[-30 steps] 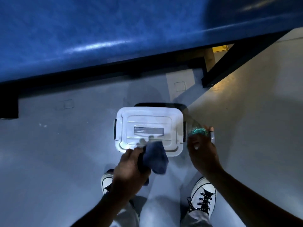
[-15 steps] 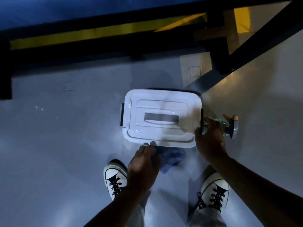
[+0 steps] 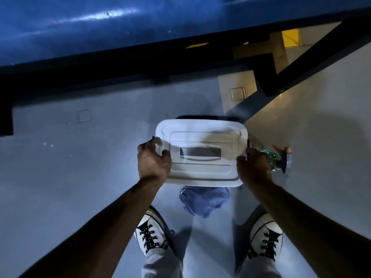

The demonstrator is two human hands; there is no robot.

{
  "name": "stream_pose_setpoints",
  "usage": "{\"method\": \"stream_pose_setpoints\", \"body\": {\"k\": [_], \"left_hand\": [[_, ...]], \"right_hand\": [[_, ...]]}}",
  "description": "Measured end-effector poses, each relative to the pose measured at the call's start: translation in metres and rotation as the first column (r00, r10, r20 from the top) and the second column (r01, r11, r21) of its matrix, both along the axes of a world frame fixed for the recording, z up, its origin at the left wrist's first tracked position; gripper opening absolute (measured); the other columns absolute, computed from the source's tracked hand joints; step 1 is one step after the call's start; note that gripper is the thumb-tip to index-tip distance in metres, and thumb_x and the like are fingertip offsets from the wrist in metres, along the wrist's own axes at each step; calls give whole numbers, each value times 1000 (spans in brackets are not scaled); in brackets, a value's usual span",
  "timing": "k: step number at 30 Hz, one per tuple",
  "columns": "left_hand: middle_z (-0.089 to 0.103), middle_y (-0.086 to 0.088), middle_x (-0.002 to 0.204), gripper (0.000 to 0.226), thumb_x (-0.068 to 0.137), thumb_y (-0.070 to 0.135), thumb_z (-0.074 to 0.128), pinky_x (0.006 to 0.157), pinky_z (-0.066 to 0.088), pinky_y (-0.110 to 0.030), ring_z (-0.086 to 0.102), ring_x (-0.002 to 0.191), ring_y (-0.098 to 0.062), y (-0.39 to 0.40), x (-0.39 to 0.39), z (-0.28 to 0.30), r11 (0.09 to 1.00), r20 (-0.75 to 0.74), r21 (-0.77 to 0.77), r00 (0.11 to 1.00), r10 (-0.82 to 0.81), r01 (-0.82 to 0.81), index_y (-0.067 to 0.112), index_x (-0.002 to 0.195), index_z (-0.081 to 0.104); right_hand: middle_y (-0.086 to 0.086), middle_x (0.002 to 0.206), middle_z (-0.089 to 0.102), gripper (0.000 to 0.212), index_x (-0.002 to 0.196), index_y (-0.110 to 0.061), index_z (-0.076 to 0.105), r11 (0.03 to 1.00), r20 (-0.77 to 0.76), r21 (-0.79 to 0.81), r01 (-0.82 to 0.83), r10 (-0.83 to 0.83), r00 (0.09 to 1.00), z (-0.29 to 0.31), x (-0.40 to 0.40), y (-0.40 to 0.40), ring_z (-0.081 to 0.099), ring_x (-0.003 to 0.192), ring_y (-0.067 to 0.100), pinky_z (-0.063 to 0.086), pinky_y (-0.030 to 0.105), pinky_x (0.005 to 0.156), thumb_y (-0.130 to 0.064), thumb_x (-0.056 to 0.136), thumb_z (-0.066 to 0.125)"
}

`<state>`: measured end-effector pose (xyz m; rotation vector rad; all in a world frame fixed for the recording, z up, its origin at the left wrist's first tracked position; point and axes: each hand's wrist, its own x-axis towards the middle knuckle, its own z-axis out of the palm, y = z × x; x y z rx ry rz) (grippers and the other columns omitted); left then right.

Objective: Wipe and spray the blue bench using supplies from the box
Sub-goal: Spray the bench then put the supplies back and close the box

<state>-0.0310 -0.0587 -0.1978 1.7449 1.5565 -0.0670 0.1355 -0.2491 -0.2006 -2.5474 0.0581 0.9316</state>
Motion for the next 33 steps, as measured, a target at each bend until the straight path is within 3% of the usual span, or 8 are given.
{"method": "stream_pose_setpoints", "body": {"k": [7, 13, 16, 19, 23, 27, 30, 33], "left_hand": [[65, -9, 125, 45, 79, 19, 59, 93, 55, -35, 68, 98, -33, 2, 12, 20, 978, 18, -136, 987, 163, -159, 26, 122, 68], [61, -3, 120, 45, 77, 28, 59, 95, 56, -42, 65, 101, -26, -14, -4, 51, 991, 40, -108, 995, 86, -82, 26, 122, 64], [65, -9, 110, 44, 70, 38, 53, 84, 61, -51, 70, 86, -35, -34, -16, 64, 991, 10, -129, 999, 44, -43, 31, 112, 65], [65, -7, 113, 31, 77, 28, 61, 82, 61, -41, 71, 82, -23, -65, -26, 81, 975, 4, -219, 999, 34, -32, 38, 106, 64], [58, -5, 117, 40, 85, 11, 66, 86, 52, -32, 69, 98, -23, -126, -36, 85, 968, -5, -247, 999, -35, 33, 24, 122, 65], [66, 6, 94, 38, 80, 2, 63, 84, 56, -33, 68, 93, -21, -182, -21, 55, 948, 63, -278, 988, -141, 153, 31, 103, 70], [70, 4, 72, 13, 73, 13, 56, 67, 57, -40, 69, 73, -21, -223, 0, 16, 931, 65, -333, 988, -138, 152, 22, 77, 65], [72, -4, 78, 30, 63, 22, 49, 70, 58, -47, 70, 76, -24, -258, 14, -34, 929, 101, -332, 985, -140, 166, 13, 86, 67]], "right_hand": [[16, 107, 67, 28, 102, -11, 69, 999, -54, 0, 47, -47, 997, 10, 1, 0, 61, 99, 34, 50, 37, 89, -24, 80, 57], [10, 107, 70, 29, 112, -10, 71, 998, 7, 63, 28, -28, 1000, 43, -6, -28, 64, 100, 27, 46, 28, 86, -15, 86, 60], [8, 106, 71, 33, 113, -21, 69, 997, -38, 58, 46, -44, 998, 57, -14, -57, 68, 94, 26, 58, 35, 83, -32, 85, 56], [3, 102, 70, 39, 109, -27, 66, 998, -98, -10, 69, -70, 993, 64, -35, -103, 70, 85, 21, 62, 40, 74, -47, 80, 50], [9, 96, 70, 25, 110, -19, 65, 984, -106, -143, 106, -121, 987, 67, -55, -169, 68, 78, 25, 58, 38, 72, -25, 86, 59], [11, 90, 73, 29, 115, -9, 68, 980, -67, -146, 134, -145, 987, 39, -47, -229, 70, 60, 24, 54, 29, 49, -11, 87, 61], [20, 111, 67, 37, 121, -9, 66, 963, 11, -170, 208, -209, 978, 6, -21, -266, 66, 77, 30, 53, 30, 73, -18, 86, 63], [10, 75, 65, 27, 92, -9, 69, 962, 56, -155, 226, -220, 974, -22, 7, -288, 60, 70, 27, 45, 31, 64, -25, 76, 55]]}}
